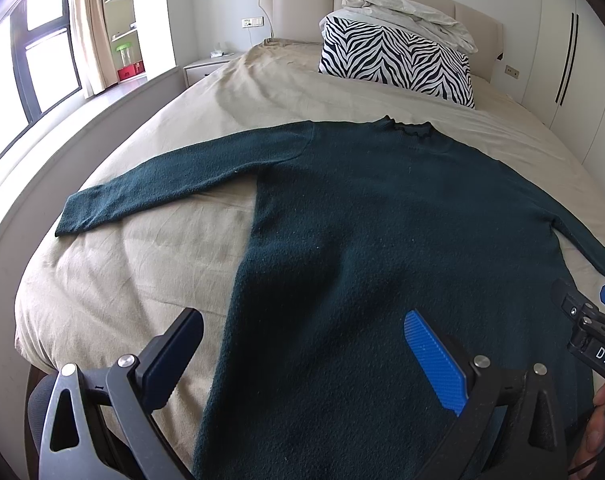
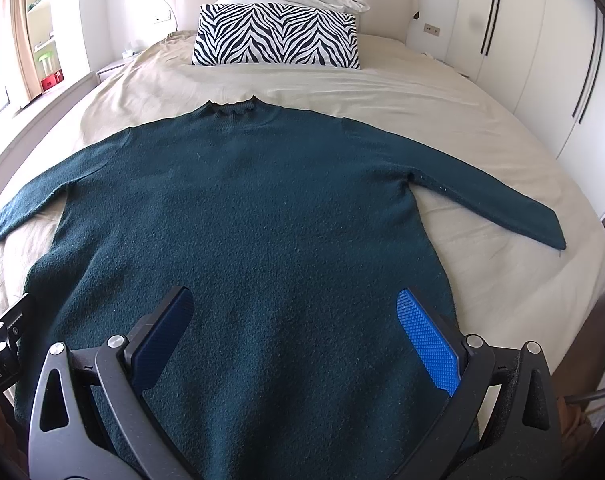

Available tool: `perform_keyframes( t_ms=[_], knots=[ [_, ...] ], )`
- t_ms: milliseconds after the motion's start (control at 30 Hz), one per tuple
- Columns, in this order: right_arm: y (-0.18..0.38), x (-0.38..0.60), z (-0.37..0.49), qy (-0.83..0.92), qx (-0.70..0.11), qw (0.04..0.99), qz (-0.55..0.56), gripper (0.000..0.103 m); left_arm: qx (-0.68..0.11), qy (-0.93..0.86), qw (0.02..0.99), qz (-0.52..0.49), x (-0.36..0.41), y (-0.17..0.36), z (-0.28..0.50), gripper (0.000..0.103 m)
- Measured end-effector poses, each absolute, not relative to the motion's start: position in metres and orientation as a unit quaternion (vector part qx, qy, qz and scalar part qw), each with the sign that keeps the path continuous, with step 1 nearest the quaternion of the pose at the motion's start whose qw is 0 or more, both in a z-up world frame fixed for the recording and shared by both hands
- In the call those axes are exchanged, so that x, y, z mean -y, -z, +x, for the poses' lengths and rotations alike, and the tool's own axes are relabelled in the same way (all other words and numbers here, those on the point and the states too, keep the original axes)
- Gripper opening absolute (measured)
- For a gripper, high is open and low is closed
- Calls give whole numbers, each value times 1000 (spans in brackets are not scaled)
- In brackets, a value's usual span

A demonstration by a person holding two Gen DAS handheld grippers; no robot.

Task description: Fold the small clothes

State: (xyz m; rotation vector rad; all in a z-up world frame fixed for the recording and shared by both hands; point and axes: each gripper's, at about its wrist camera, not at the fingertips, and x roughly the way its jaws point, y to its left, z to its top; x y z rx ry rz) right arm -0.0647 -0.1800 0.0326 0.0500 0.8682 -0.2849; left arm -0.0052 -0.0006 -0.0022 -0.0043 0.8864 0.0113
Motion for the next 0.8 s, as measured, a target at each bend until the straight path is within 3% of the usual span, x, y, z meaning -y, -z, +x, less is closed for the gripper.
perform_keyframes(
  t_ms=[800],
  knots=[
    [-31,177,-66,137,-420,897,23,103,-430,-5,903,-4,-1,7,-7,103]
  ],
)
